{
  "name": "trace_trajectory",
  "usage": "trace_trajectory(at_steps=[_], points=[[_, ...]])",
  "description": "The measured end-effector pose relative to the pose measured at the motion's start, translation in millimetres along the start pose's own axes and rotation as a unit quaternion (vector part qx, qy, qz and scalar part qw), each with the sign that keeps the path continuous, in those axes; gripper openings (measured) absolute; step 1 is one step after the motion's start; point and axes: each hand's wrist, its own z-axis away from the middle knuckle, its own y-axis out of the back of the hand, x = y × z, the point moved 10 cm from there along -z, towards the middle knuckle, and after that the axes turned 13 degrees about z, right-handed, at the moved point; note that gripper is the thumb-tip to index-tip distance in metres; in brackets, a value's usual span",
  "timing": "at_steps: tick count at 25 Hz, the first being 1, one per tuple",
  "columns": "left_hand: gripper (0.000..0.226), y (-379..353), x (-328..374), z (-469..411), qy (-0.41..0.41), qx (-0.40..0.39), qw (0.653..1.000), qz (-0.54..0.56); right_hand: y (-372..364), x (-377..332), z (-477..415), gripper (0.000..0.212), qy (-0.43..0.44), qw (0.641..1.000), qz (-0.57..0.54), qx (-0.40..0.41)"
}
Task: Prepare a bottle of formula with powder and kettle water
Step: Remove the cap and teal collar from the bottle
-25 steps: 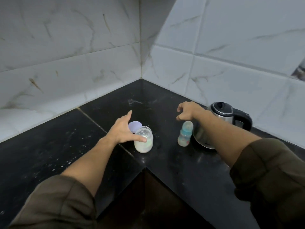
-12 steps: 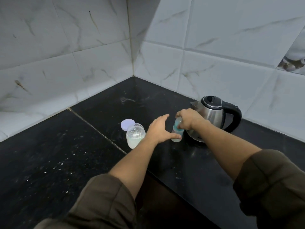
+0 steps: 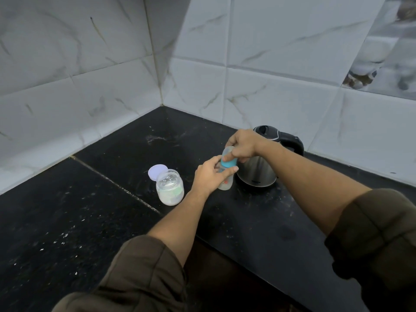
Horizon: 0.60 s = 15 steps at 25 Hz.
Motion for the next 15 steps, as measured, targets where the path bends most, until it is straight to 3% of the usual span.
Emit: trace_trajectory(at_steps=[15], points=[[0.048,-4.6,18.3,2.0,-0.036,-0.039,0.998,-0.020,7.3,-17.1,41.5,0.043,0.101,0.985,0.138,0.023]])
